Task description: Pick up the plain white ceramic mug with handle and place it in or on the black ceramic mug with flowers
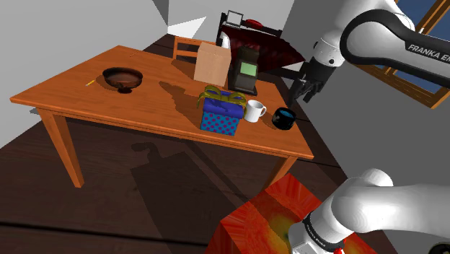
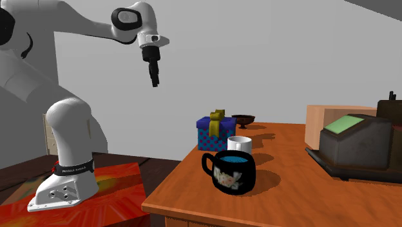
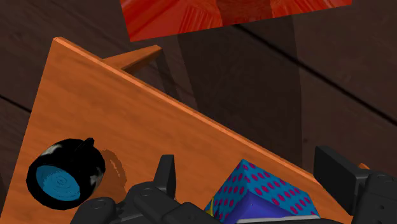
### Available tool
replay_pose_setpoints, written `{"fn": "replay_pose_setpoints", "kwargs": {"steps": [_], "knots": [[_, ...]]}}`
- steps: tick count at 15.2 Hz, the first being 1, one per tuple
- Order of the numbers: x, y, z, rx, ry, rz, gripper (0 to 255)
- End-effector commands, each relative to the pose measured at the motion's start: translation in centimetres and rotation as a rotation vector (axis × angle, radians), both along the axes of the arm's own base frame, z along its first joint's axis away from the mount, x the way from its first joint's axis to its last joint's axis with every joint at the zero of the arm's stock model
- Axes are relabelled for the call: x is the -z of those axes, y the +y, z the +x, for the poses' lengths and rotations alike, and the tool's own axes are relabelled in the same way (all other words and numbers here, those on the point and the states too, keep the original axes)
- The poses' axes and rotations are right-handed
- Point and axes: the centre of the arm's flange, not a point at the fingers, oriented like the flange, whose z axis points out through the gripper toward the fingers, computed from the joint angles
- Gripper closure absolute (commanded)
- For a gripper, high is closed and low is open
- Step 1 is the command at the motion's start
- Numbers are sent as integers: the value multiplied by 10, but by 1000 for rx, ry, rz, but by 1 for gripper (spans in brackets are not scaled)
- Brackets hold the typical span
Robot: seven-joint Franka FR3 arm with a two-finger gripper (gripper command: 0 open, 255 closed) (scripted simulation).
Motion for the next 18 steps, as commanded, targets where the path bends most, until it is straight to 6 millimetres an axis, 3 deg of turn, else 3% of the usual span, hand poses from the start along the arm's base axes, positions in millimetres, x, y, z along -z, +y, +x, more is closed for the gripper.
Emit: {"fn": "replay_pose_setpoints", "kwargs": {"steps": [1, 18], "knots": [[0, 0, 0, 0, 0, 0, 0], [114, -99, 174, 8, 28, 49, 0]]}}
